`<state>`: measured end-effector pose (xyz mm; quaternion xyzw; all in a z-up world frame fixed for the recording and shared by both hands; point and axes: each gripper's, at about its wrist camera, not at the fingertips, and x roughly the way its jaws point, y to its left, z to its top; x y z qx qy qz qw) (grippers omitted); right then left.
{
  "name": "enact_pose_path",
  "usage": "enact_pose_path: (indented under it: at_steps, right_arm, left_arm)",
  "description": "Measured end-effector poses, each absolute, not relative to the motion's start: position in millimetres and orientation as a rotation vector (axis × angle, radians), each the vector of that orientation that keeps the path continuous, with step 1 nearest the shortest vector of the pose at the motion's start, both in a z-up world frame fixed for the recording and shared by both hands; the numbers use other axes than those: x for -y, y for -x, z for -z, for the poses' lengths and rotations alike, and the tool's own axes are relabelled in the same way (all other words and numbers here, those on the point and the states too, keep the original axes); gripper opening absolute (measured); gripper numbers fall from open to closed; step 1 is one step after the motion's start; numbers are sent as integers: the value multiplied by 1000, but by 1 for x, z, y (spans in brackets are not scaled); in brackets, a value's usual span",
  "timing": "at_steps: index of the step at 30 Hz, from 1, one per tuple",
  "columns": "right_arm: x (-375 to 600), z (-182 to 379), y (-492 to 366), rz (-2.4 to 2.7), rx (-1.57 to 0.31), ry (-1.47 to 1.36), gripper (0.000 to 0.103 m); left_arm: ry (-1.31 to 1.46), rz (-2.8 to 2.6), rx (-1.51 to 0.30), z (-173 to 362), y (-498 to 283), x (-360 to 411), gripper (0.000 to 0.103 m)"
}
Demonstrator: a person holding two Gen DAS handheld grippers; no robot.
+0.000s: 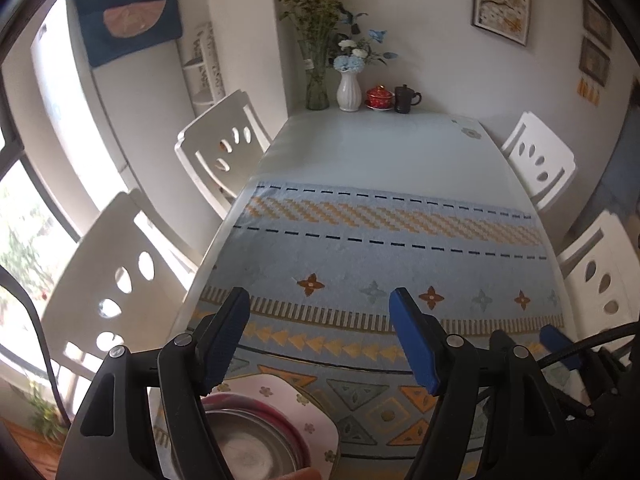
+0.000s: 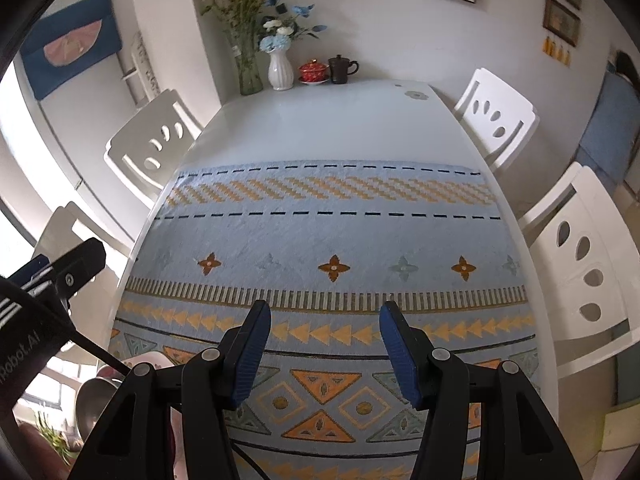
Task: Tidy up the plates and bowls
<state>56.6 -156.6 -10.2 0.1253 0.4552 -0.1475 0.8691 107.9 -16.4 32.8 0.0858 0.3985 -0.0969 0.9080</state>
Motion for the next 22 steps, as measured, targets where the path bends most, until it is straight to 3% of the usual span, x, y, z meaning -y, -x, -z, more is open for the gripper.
enact_pose_path:
  at_steps: [22]
  right_arm:
    - [222,43,-15,415,-1016,-253,55]
  left_arm:
    - [-227,223,-891,10,-89,89,70]
